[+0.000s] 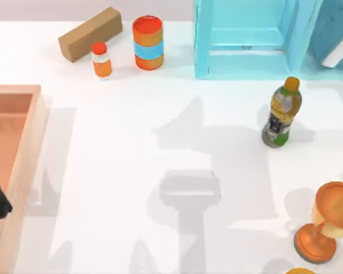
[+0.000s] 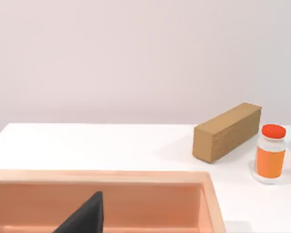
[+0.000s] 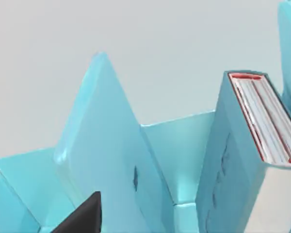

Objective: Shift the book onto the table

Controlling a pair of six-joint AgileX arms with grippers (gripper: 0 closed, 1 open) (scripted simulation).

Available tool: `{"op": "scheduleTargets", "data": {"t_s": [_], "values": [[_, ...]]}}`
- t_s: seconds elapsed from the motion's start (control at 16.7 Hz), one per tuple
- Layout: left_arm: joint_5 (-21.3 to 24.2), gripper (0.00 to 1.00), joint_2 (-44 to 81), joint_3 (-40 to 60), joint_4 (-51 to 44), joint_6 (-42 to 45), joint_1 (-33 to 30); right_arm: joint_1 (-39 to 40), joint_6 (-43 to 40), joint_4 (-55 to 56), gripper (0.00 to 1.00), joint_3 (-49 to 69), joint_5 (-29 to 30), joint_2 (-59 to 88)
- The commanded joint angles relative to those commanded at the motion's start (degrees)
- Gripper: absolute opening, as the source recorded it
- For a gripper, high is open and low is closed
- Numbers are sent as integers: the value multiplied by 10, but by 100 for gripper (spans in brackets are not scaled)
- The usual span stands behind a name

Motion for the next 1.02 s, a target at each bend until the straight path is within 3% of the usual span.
{"op": "scheduleTargets", "data": {"t_s": [0.36, 1.02], "values": [[0, 100, 0, 0, 0, 0, 0, -20, 9, 46, 100, 22, -44, 182], [0, 100, 0, 0, 0, 0, 0, -13, 12, 46, 100, 66, -39, 234]]}}
